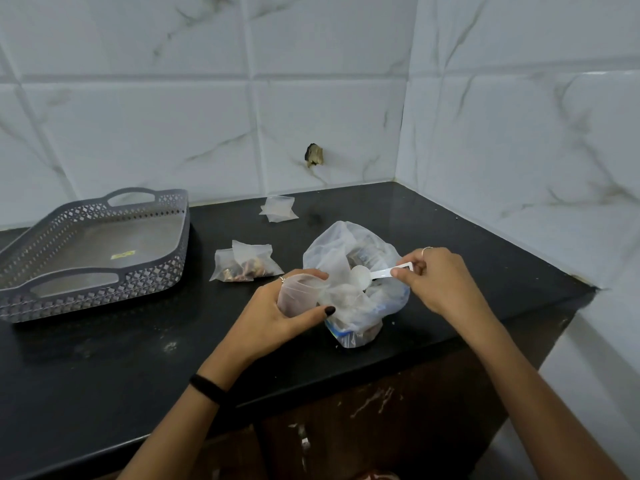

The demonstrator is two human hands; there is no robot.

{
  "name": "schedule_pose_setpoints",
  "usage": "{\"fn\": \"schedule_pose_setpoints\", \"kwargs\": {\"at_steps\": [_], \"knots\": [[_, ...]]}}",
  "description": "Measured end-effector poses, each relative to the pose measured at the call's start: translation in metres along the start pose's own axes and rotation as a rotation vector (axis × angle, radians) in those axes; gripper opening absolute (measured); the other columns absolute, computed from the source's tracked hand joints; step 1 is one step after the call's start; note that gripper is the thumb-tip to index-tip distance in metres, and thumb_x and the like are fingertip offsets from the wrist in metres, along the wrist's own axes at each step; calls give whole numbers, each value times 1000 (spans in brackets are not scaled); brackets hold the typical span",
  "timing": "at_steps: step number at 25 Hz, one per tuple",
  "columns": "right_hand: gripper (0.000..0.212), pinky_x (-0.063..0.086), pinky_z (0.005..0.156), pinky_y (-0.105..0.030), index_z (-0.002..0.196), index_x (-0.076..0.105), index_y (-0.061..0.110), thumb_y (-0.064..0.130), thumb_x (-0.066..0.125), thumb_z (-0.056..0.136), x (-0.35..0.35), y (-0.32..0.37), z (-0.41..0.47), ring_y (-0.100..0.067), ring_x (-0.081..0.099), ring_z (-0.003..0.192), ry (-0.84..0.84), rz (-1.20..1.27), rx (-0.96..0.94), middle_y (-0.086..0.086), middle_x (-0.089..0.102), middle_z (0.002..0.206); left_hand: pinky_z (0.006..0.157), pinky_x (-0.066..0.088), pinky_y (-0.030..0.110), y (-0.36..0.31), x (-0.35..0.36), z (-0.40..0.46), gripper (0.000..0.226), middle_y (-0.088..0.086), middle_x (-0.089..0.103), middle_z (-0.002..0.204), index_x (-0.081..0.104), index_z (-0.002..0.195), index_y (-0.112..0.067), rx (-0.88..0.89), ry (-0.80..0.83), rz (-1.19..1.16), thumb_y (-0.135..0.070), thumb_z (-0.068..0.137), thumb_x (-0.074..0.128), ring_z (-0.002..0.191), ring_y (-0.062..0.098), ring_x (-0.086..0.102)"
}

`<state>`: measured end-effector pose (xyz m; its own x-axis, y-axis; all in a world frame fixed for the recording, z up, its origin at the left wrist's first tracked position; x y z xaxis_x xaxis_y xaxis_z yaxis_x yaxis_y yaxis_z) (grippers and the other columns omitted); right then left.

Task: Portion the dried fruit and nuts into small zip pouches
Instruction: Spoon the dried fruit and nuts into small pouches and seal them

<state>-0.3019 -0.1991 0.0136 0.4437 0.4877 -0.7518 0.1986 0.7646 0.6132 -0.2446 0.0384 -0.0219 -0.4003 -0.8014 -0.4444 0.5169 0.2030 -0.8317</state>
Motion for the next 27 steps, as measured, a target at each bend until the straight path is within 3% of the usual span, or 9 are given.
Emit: {"fn": "schedule_pose_setpoints", "kwargs": {"at_steps": [3,6,11,15,18,22,27], "knots": [[15,30,52,-13,96,67,11,24,66,88,-5,13,1,-6,48,61,-27,-93,-136,5,55,74,88,50,15,2,-3,-3,33,-21,68,110,67,109,-30,-36,-13,28,-35,78,75,105,-2,63],[15,39,65,-21,99,64,11,24,60,91,-1,24,5,-15,54,72,-76,-194,-221,-5,64,91,85,50,13,3,-4,-4,28,-25,68,104,67,105,-31,-45,-33,79,-38,78,74,101,-5,63],[22,51,75,-31,112,67,16,19,55,94,13,31,16,-26,64,87,112,-340,-261,-12,67,103,82,50,9,6,-4,-3,33,-21,67,104,65,107,-35,-81,-66,154,-42,77,75,98,-9,61],[18,47,63,-29,103,70,19,18,55,92,17,28,14,-20,60,76,192,-252,-297,-8,65,94,76,50,8,6,-2,-1,29,-22,66,101,63,103,-38,-98,-35,214,-43,77,75,94,-10,60],[17,35,54,-20,99,70,18,19,55,93,9,27,17,-10,52,63,214,-182,-272,2,57,75,76,52,16,5,0,-1,26,-20,67,98,65,100,-34,-93,-19,229,-43,78,74,92,-5,62],[22,42,66,-27,110,67,16,15,51,95,14,32,20,-24,63,87,117,-359,-273,-9,67,100,77,54,27,8,0,-1,28,-17,67,98,65,100,-32,-84,-9,234,-47,78,73,90,1,64],[22,35,61,-28,104,61,11,4,46,91,19,38,11,-22,56,94,54,-655,-416,-3,57,95,75,55,32,11,0,0,31,-13,68,96,64,100,-31,-83,13,245,-51,77,71,87,6,65]]}}
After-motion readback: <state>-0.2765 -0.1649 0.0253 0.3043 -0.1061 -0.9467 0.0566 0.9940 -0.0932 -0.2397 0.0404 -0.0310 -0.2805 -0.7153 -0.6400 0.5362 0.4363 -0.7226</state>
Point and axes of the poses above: each hand's wrist, its own z-axis towards the middle knuckle, its own x-axis out of the palm, y = z × x, the point moved 1 cm from there along z, towards the middle knuckle
